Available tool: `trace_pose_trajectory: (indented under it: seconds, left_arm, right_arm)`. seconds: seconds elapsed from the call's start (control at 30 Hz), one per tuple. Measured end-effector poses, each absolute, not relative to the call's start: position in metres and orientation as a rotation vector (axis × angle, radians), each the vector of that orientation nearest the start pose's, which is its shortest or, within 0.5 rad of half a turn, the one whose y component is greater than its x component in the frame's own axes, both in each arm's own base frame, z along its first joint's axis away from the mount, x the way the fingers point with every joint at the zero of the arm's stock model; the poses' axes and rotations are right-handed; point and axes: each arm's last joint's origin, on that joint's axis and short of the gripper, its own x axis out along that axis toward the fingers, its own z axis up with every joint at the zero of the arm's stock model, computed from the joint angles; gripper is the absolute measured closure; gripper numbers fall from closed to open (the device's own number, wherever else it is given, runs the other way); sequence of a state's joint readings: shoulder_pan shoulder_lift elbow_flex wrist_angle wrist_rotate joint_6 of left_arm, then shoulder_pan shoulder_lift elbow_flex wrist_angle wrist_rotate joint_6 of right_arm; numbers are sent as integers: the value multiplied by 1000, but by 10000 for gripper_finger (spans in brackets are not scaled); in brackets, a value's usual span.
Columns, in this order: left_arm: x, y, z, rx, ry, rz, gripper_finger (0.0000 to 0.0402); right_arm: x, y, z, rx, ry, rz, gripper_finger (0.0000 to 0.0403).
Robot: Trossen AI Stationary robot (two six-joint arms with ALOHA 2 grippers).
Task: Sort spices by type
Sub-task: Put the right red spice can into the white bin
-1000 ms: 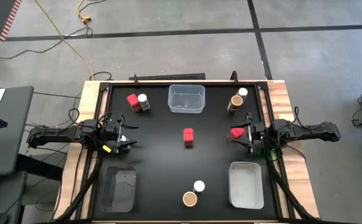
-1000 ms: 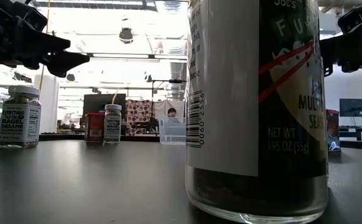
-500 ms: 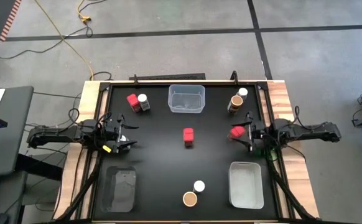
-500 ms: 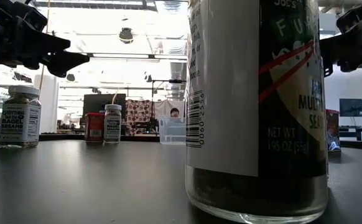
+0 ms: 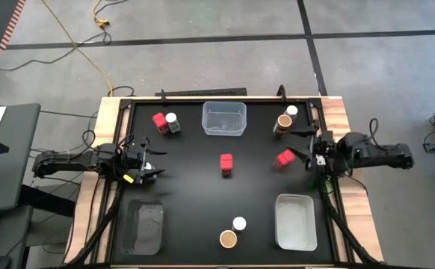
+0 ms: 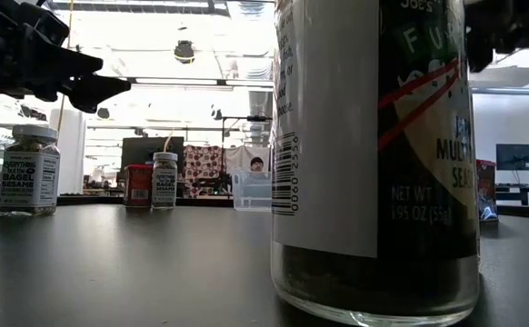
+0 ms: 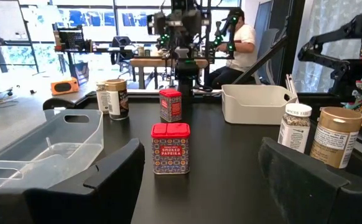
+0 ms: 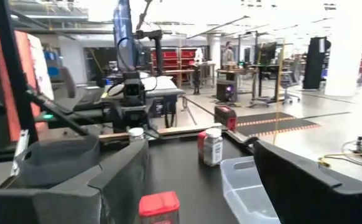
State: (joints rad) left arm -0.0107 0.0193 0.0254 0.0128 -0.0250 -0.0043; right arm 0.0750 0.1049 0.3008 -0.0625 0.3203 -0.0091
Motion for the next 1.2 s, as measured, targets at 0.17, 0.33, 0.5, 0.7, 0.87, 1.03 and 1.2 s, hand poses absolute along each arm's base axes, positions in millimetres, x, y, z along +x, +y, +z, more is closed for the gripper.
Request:
trace_pose_trajectory:
  seconds: [0.17, 0.33, 0.5, 0.7, 0.87, 1.03, 1.2]
  left_arm:
    - [97, 0, 172, -4, -19, 14, 98]
    - [97, 0, 172, -5, -19, 14, 98]
    - [97, 0, 172, -5, -19, 14, 98]
    - [97, 0, 172, -4, -19, 14, 98]
    - [97, 0, 172, -4, -19, 14, 98]
    - [97, 0, 172, -4, -19, 14, 98]
    - [97, 0, 172, -5, -19, 14, 98]
  right_arm:
    - [87, -3, 278, 1, -57, -268, 89]
    - [98, -4, 304, -18, 78, -288, 92]
    - [105, -7, 336, -11, 230, -326, 92]
    - [107, -11, 358, -70, 555, -358, 92]
    - [114, -11, 355, -168, 765, -318, 92]
    - [121, -9, 337, -248, 1011, -231, 92]
    - [131, -8, 321, -249, 1131, -170, 92]
